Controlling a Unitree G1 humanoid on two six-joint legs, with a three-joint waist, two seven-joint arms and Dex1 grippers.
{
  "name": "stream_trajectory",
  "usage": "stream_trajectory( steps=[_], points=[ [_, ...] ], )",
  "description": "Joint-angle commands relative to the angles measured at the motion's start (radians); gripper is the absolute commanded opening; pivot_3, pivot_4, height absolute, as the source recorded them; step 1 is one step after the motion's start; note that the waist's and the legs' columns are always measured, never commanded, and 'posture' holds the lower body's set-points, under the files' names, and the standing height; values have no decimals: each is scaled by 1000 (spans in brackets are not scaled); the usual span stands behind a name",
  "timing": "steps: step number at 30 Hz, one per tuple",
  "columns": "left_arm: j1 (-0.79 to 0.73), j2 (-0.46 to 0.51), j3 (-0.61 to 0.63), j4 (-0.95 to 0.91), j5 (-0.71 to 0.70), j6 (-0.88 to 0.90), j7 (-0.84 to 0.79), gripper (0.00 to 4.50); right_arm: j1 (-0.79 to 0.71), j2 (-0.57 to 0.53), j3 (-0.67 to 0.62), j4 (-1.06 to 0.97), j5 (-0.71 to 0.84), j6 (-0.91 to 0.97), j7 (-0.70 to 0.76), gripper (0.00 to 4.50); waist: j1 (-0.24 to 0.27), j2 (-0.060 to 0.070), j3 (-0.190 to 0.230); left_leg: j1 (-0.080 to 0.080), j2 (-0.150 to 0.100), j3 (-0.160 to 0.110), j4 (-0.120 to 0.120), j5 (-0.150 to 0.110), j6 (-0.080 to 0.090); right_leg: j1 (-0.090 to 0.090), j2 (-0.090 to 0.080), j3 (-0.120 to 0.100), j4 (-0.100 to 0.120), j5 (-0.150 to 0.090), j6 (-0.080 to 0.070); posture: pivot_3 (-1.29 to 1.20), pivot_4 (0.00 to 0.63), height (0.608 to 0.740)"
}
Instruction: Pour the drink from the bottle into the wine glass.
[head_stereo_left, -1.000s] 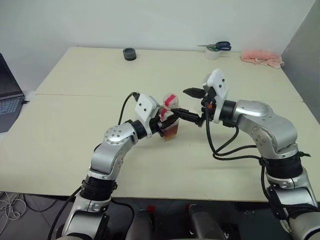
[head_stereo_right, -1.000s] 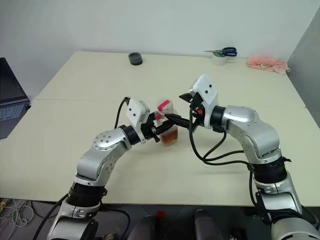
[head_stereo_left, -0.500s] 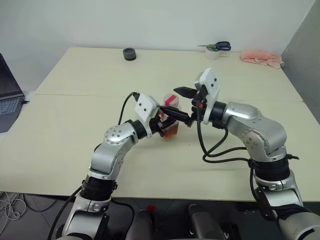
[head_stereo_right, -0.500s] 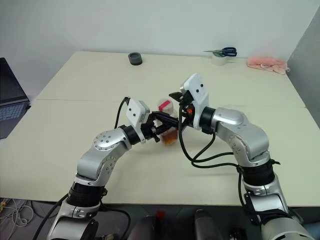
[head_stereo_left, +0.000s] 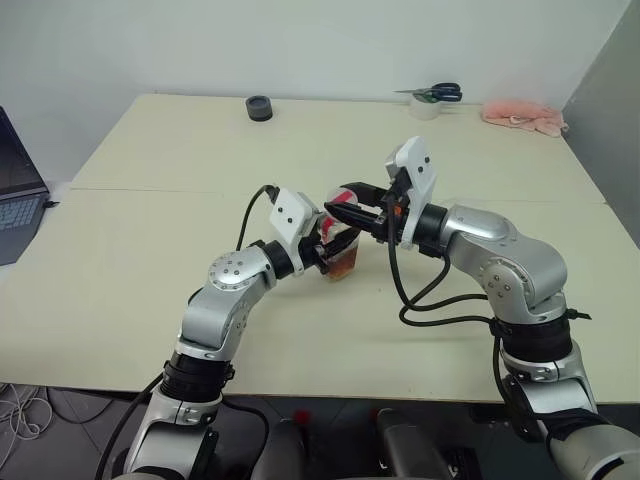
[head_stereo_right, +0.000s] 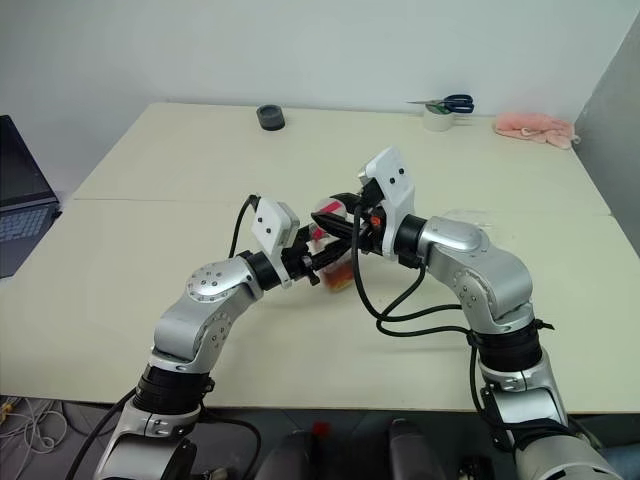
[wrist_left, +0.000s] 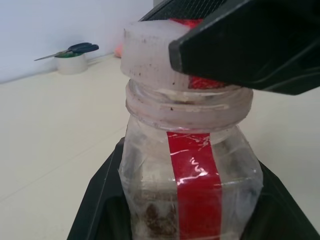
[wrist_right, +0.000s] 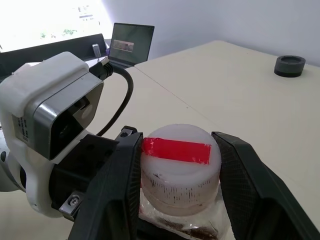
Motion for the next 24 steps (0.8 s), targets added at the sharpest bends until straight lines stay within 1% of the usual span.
stream_trajectory(
  steps=[1, 5, 9, 11, 14, 16, 20, 22, 24],
  points=[
    [-13, 1, 17, -28, -6, -20, -5, 1818, -52, -21, -93, -58, 109, 16, 56, 1816, 0, 0, 0, 0, 0, 0, 0, 0, 0, 0, 0, 0, 0, 0, 0, 0, 150, 740],
    [-20, 3, 13, -22, -3, -19, -12, 1817, -102, -46, -167, -55, 176, 36, 51, 1816, 0, 0, 0, 0, 0, 0, 0, 0, 0, 0, 0, 0, 0, 0, 0, 0, 150, 740],
    [-33, -1, 4, -10, -2, -22, -19, 1815, -144, -26, -274, -50, 269, 64, -31, 1811, -1, 0, 0, 0, 0, 0, 0, 0, 0, 0, 0, 0, 0, 0, 0, 0, 150, 740],
    [-38, -3, 0, 1, 0, -27, -23, 1814, -132, -23, -302, -62, 309, 85, -58, 1717, 0, 0, 0, 0, 0, 0, 0, 0, 0, 0, 0, 0, 0, 0, 0, 0, 150, 740],
    [-45, -7, -7, 18, 2, -36, -33, 1814, -85, -38, -310, -102, 325, 107, -94, 1711, 0, 0, 0, 0, 0, 0, 0, 0, 0, 0, 0, 0, -1, 0, 0, 0, 150, 740],
    [-49, -7, -10, 25, 4, -41, -39, 1814, -42, -56, -318, -120, 300, 107, -143, 1708, 1, 0, 0, 0, 0, 0, 0, 0, 0, 0, 0, 0, -1, 0, 0, 0, 150, 740],
    [-59, -12, -5, 36, 4, -47, -45, 1814, 158, -119, -309, -116, 134, 24, -226, 1706, 7, -1, -1, -1, 0, 1, 0, 0, 0, 0, 0, 0, -1, 0, 0, 0, 150, 740],
    [-62, -13, -2, 41, 5, -51, -47, 1814, 269, -107, -331, -99, 48, -66, -286, 1706, 8, -1, -1, -1, 0, 1, 0, 0, 0, 0, 0, 1, -1, 0, 0, 0, 150, 740],
    [-65, -13, 0, 47, 5, -55, -49, 1814, 372, -74, -368, -82, 8, -132, -329, 1706, 8, -1, -1, 0, 0, 1, -1, 0, 0, 0, 0, 1, -1, -1, 1, 0, 150, 740]
  ],
)
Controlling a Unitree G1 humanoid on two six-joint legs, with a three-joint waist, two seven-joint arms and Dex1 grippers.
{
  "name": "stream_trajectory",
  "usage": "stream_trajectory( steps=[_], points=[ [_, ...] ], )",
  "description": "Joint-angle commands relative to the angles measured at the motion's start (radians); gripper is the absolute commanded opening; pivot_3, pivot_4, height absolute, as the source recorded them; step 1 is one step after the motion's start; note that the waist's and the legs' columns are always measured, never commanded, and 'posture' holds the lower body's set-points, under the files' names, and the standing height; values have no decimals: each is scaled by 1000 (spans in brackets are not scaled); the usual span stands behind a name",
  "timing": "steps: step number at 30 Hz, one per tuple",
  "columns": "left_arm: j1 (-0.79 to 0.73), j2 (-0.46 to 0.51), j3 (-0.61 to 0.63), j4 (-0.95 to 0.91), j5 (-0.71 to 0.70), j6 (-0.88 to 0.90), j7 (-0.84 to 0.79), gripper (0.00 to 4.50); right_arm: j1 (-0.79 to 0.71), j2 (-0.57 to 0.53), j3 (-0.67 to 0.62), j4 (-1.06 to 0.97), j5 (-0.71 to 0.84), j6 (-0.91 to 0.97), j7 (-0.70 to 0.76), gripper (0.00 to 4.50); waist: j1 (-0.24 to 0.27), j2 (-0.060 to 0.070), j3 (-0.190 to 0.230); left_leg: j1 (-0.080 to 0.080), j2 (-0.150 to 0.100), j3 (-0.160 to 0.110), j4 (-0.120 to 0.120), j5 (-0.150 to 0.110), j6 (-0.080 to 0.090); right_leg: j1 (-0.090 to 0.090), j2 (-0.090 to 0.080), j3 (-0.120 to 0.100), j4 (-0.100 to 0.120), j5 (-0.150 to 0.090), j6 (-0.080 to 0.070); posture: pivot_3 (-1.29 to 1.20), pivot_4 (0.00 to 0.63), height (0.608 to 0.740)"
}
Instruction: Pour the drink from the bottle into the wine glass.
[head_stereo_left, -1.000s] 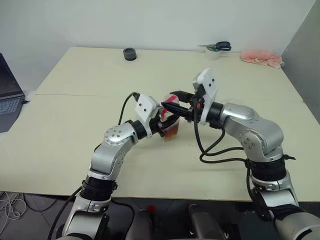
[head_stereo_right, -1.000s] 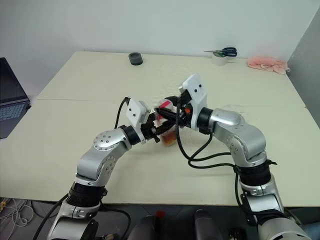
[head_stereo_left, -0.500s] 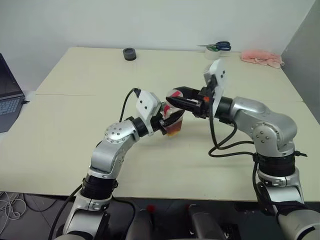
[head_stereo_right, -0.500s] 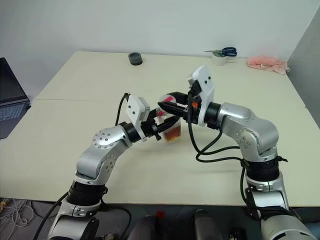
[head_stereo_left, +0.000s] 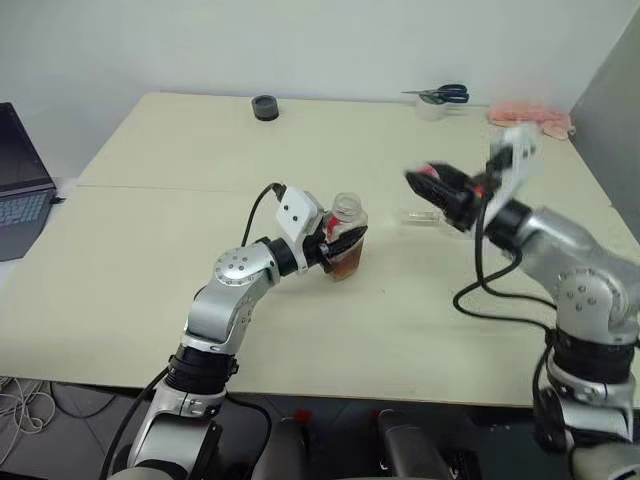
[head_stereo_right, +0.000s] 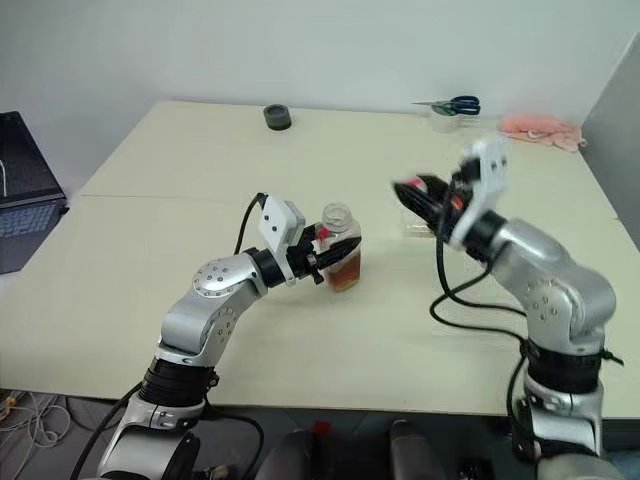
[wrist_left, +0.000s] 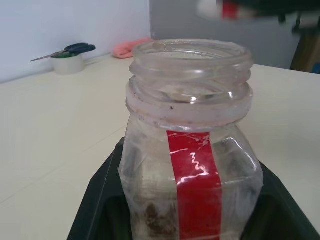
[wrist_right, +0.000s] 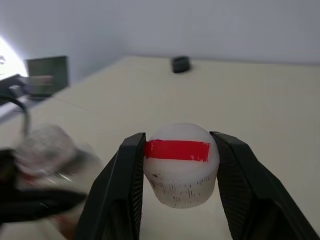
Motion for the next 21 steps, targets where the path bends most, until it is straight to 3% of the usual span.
stream_trajectory(
  steps=[1, 4, 8, 16, 21],
  points=[
    [-29, -5, 11, -20, -3, -31, -8, 1814, 132, 29, -51, 2, -86, -133, -52, 1706, 0, 0, 0, 0, 0, 0, 0, 0, 0, 0, 0, 0, 0, 0, 0, 0, 150, 740],
    [-38, -9, 14, -8, -1, -36, -6, 1814, 253, 27, 7, 31, -125, -174, -3, 1706, -5, 0, 0, 0, 0, 2, 0, 0, 0, -1, 0, 2, 1, 0, 0, 0, 150, 740],
    [-53, -12, 15, 12, 5, -46, -7, 1814, 302, 42, 43, 135, -185, -244, 9, 1706, -11, 0, 0, 2, 1, 2, 1, 0, 0, 0, 2, 3, 1, -2, 3, 0, 150, 740],
    [-63, 10, 44, 44, 21, -66, 7, 1814, 269, -38, 99, 178, -280, -286, 61, 4464, -9, 0, 0, 2, 1, 2, 1, 1, 1, 1, 2, 4, 1, -2, 4, 0, 150, 740],
    [-64, 21, 75, 68, 21, -72, 22, 1814, 274, -135, 177, 139, -351, -279, 128, 4500, -8, 0, 0, 2, 1, 2, 1, 1, 1, 1, 2, 4, 0, -2, 4, 0, 150, 740]
  ],
)
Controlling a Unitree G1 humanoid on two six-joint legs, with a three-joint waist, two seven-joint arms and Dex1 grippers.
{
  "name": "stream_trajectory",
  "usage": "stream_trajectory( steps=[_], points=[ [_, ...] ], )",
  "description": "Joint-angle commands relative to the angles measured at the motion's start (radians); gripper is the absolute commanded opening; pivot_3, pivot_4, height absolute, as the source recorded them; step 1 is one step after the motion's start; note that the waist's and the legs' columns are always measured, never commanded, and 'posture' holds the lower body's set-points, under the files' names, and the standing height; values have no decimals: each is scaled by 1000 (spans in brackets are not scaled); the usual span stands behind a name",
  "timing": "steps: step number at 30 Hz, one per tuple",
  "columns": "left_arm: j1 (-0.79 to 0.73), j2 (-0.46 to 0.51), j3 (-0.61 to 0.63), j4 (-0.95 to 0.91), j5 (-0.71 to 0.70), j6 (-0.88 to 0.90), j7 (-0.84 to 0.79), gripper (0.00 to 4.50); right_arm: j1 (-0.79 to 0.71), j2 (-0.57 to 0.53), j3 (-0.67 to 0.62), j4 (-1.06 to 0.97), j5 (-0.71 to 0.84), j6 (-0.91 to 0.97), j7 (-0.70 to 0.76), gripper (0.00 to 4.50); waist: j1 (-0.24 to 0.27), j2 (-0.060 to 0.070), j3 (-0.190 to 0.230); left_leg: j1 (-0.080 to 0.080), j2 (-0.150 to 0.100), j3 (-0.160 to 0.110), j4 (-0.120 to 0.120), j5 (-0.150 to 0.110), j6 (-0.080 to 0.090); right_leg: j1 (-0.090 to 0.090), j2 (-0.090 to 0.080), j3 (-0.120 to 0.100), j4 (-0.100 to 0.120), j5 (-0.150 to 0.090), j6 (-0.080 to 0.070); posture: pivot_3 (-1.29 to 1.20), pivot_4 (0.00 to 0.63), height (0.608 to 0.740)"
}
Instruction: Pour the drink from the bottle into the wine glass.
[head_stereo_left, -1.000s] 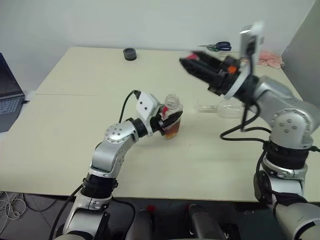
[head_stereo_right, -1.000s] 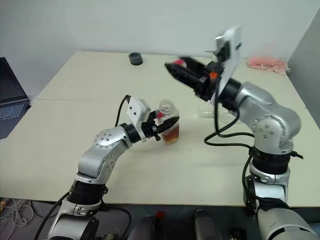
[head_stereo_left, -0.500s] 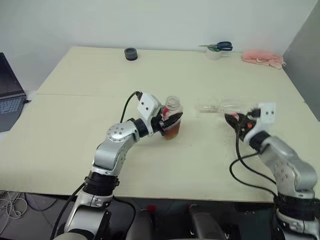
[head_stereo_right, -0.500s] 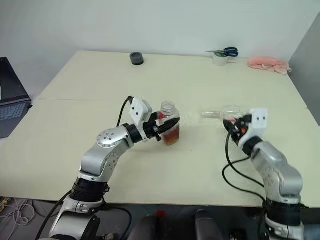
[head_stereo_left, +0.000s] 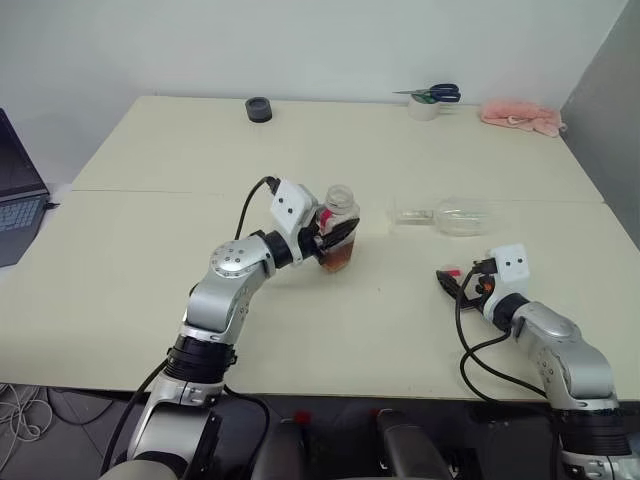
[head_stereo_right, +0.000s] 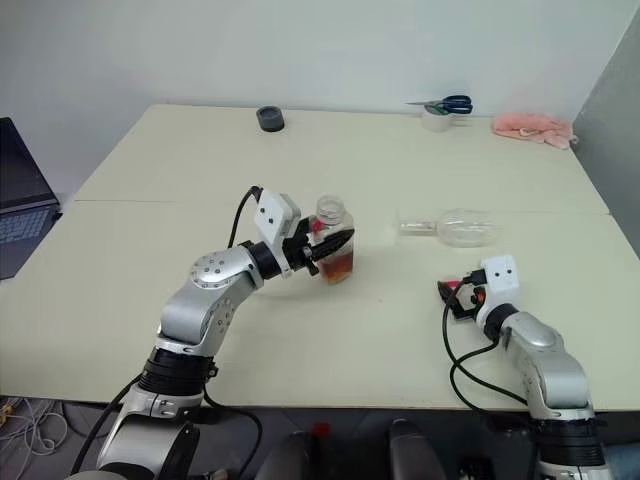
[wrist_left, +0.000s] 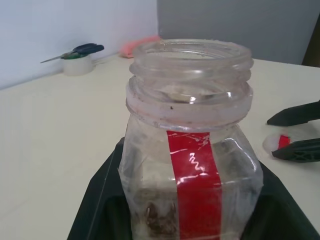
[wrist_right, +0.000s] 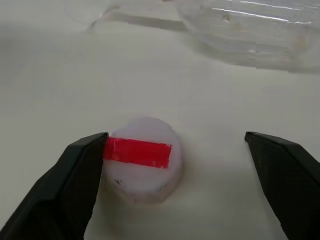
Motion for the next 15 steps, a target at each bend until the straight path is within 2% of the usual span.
stream_trajectory(
  steps=[1, 8, 11, 13, 15],
  points=[
    [-25, 15, 54, 3, 1, -29, 22, 1814, -18, -56, 24, -72, -43, 9, 36, 4500, 0, 0, 0, 0, 0, 0, 0, 0, 0, 0, 0, 0, 0, 0, 0, 0, 150, 740],
    [-30, 43, 140, 74, 7, -45, 82, 1814, -120, -136, 33, -172, -14, 109, 107, 4500, -1, 0, 0, 0, 0, 0, 0, 0, 0, 0, 0, 0, 1, 0, 0, 0, 150, 740],
    [-42, 77, 193, 129, 21, -62, 122, 1814, -226, -103, 39, -242, 94, 187, 165, 4500, -1, 0, 0, 0, 0, -1, 0, 0, 0, 0, 0, -1, 1, 0, 0, 0, 150, 740],
    [-55, 103, 235, 175, 33, -82, 163, 1814, -315, -55, 87, -284, 181, 224, 228, 4500, -5, -1, 0, 0, 1, -1, 0, 0, 0, 0, 0, -1, 1, 0, 0, 0, 150, 740],
    [-73, 129, 273, 230, 46, -111, 209, 1814, -405, 49, 152, -262, 218, 224, 242, 4500, -9, -1, 0, 0, 1, -2, 0, 0, 0, 0, 1, -2, 1, 0, 0, 0, 150, 740]
  ],
)
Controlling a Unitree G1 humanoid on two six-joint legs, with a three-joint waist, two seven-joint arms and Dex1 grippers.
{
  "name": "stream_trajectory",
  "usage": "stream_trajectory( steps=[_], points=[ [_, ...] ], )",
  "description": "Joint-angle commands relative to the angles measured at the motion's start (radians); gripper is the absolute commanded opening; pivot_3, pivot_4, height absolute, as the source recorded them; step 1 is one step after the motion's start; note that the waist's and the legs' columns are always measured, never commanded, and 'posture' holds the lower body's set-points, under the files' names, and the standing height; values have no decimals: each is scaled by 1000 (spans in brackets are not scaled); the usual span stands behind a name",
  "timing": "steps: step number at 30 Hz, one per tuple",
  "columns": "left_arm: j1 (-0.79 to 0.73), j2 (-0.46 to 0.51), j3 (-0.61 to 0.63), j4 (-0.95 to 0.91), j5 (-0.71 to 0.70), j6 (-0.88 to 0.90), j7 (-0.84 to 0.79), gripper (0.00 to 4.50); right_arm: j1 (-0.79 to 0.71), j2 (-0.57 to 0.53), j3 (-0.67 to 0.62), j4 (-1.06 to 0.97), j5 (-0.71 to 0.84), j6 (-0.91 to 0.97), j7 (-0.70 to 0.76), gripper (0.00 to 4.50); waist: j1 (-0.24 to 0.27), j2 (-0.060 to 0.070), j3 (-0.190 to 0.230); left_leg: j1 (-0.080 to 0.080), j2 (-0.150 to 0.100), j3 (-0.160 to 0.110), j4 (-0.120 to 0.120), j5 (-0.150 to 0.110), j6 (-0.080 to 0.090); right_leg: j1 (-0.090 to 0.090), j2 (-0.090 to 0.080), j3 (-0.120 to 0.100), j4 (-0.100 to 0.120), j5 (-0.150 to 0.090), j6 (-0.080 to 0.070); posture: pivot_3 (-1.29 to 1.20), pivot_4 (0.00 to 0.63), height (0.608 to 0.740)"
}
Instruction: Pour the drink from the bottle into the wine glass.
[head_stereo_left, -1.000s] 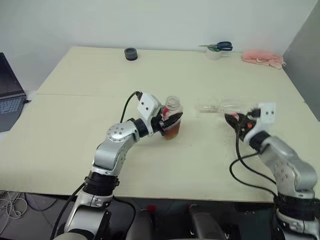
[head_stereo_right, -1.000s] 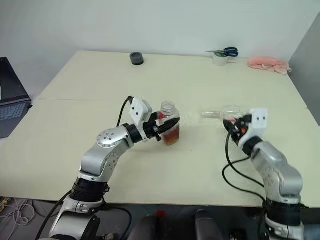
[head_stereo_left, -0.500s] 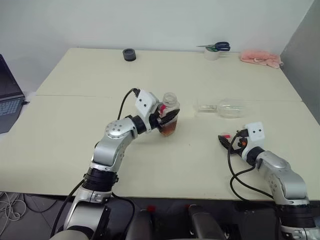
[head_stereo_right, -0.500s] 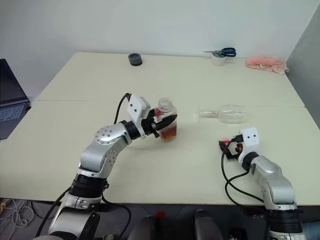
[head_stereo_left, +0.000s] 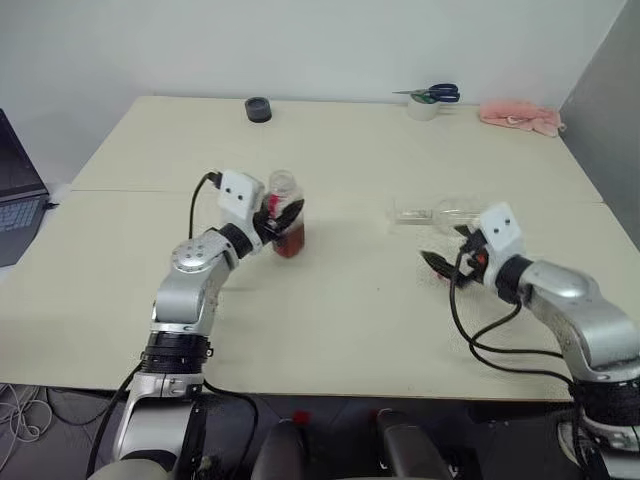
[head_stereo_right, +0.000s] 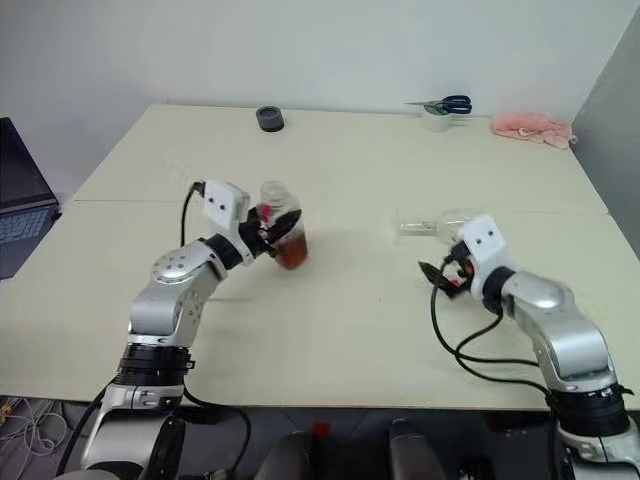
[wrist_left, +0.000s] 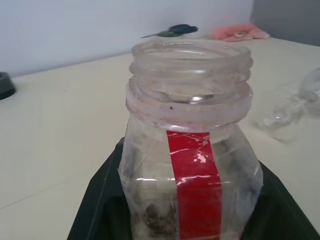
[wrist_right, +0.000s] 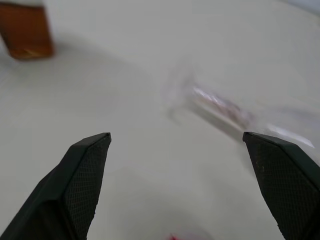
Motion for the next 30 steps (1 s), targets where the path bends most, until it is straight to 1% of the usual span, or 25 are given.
stream_trajectory(
  steps=[1, 3, 4, 8, 13, 18, 20, 21, 23, 24, 25, 26, 27, 30],
  points=[
    [-55, 52, 89, 60, 34, -80, 87, 1813, -128, 133, 118, -3, 53, -15, 39, 4500, -5, 0, 0, 0, 1, -1, 0, 0, 0, 0, 1, 0, 0, 0, 0, 0, 150, 740],
    [-73, 66, 111, 110, 49, -107, 128, 1809, -175, 200, 198, 69, -12, -61, 23, 4500, 0, -1, 0, 0, 2, -2, 0, 0, 0, 0, 2, -3, 0, 1, -1, 0, 150, 740],
    [-79, 69, 123, 129, 47, -119, 142, 1807, -190, 230, 224, 97, -33, -79, 13, 4500, 3, -1, 0, -1, 1, -3, 0, 0, 0, 0, 1, -4, 0, 3, -5, 0, 150, 740],
    [-78, 58, 162, 164, 26, -144, 173, 1806, -225, 310, 261, 171, -68, -107, -5, 4500, 24, -2, 0, -4, -2, -3, 0, 0, -1, -1, -8, -6, -1, 3, -5, 0, 150, 740],
    [-46, 35, 201, 163, -10, -153, 180, 1806, -240, 342, 249, 217, -95, -123, -10, 4500, 33, -2, -1, -8, -3, -4, 1, 0, -1, -4, -13, -9, -1, 3, -4, 0, 150, 740],
    [-21, 21, 234, 186, -34, -173, 188, 1806, -242, 341, 252, 221, -103, -121, -3, 4500, 30, -2, -1, -8, -4, -8, 0, 0, -1, -4, -12, -15, 0, 3, -5, 0, 150, 740],
    [-6, 21, 243, 200, -33, -188, 196, 2529, -246, 344, 252, 226, -105, -121, -1, 4500, 30, -2, -1, -8, -3, -10, 0, 0, -1, -4, -10, -17, 0, 4, -7, 0, 150, 740],
    [-1, 20, 246, 204, -35, -194, 199, 2752, -247, 345, 252, 227, -106, -121, 0, 4500, 30, -2, -1, -7, -3, -12, 0, 0, -1, -4, -9, -18, 0, 4, -8, 0, 150, 740],
    [22, 24, 241, 203, -28, -206, 201, 3360, -250, 348, 253, 237, -111, -125, 1, 4500, 29, -2, -1, -7, -2, -12, 0, 1, -1, -3, -8, -19, 1, 4, -9, 0, 150, 740],
    [39, 25, 242, 192, -29, -205, 202, 3749, -251, 351, 254, 242, -113, -126, 3, 4500, 26, -2, -1, -7, -2, -12, 0, 1, -1, -3, -8, -18, 1, 5, -9, 0, 150, 740],
    [53, 26, 244, 181, -29, -203, 204, 3997, -252, 353, 254, 244, -114, -127, 6, 4500, 24, -2, -1, -6, -2, -11, 0, 1, -1, -2, -8, -18, 1, 5, -9, 0, 150, 740],
    [65, 26, 247, 168, -32, -200, 206, 4362, -251, 353, 253, 246, -115, -127, 9, 4500, 23, -2, -1, -4, -2, -11, 0, 1, -1, -1, -8, -18, 1, 5, -9, 0, 150, 740],
    [75, 26, 248, 155, -34, -195, 210, 4476, -250, 354, 252, 246, -115, -127, 12, 4500, 23, -2, -1, -4, -2, -11, 0, 1, -1, -1, -8, -18, 1, 5, -9, 0, 150, 740],
    [123, 30, 248, 104, -39, -165, 218, 4476, -246, 350, 248, 249, -118, -128, 21, 4500, 22, -2, -1, -4, -2, -12, 0, 1, -1, 0, -8, -19, 1, 5, -9, 0, 150, 740]
  ],
)
